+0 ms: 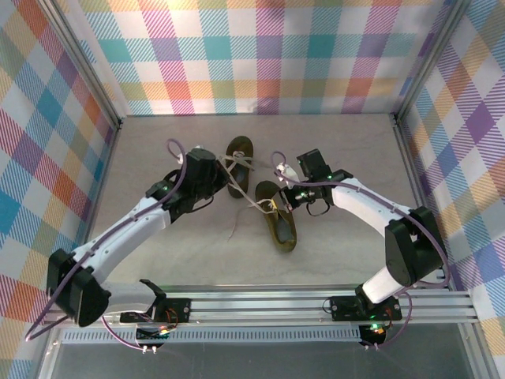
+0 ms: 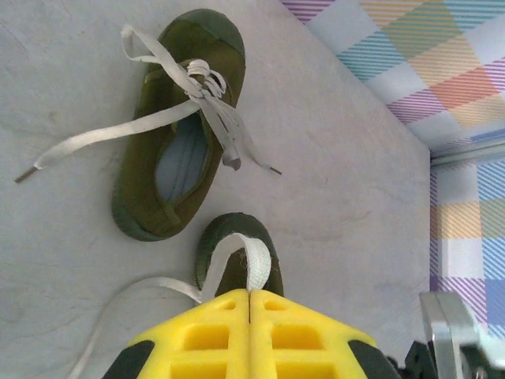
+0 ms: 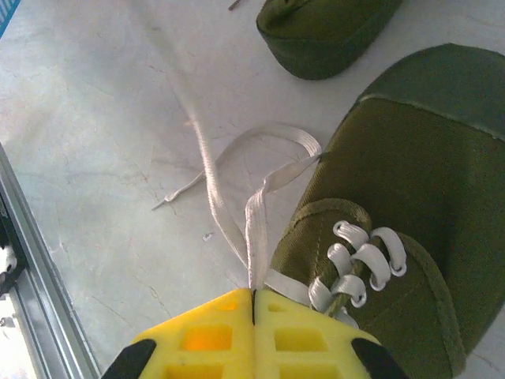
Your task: Tie the shoes
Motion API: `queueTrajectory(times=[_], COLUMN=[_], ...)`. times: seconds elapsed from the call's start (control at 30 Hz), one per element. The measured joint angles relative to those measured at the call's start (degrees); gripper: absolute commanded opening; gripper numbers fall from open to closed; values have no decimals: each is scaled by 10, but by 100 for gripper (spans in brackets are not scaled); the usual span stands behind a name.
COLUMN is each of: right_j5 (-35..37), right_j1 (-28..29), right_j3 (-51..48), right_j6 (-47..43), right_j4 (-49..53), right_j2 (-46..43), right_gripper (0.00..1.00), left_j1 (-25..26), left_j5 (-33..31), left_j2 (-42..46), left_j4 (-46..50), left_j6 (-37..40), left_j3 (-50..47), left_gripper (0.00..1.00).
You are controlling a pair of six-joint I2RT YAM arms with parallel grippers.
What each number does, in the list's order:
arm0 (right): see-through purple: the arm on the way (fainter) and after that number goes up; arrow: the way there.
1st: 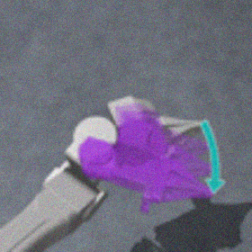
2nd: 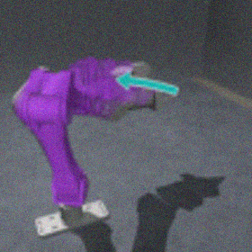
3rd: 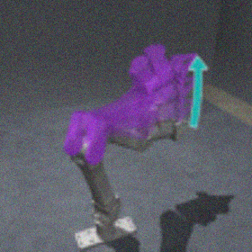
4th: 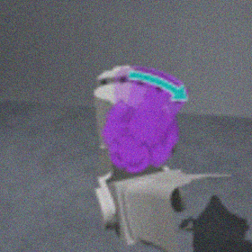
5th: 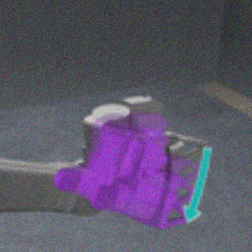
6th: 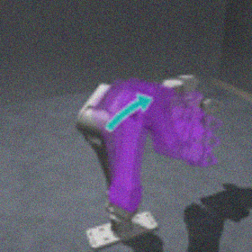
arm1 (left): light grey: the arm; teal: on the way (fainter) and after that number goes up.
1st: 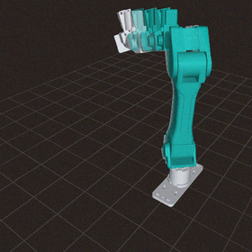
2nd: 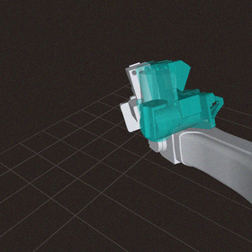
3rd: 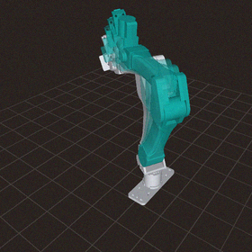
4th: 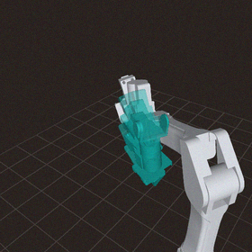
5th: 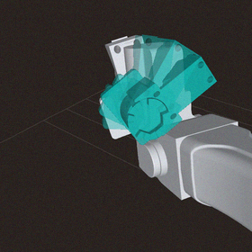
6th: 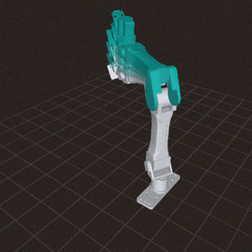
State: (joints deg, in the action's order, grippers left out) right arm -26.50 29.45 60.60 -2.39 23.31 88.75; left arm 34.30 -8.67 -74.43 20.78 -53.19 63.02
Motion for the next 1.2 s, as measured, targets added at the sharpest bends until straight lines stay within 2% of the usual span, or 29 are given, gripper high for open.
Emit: queueTrajectory(times=[0.2, 0.27, 0.47, 0.9, 1.2], right_j5=[-19, -21, -32, -37, -26], right_j1=[14, 22, 28, 27, 23], right_j3=[-31, -57, -67, -81, -84], right_j6=[-47, -63, -112, -155, -162], right_j4=[-50, -62, -80, -109, -118], right_j2=[-15, -38, -70, -89, -91], right_gripper=[4, 0, 0, 0, 0], left_j1=[5, 10, 32, 43, 43], left_j5=[-4, -4, 23, 122, 199], left_j2=[-91, -121, -197, -258, -263], left_j4=[1, 0, -4, -15, -33], left_j6=[-41, -45, -37, 76, 143], left_j3=[55, 76, 126, 127, 111], left_gripper=[0, 0, 0, 0, 0])
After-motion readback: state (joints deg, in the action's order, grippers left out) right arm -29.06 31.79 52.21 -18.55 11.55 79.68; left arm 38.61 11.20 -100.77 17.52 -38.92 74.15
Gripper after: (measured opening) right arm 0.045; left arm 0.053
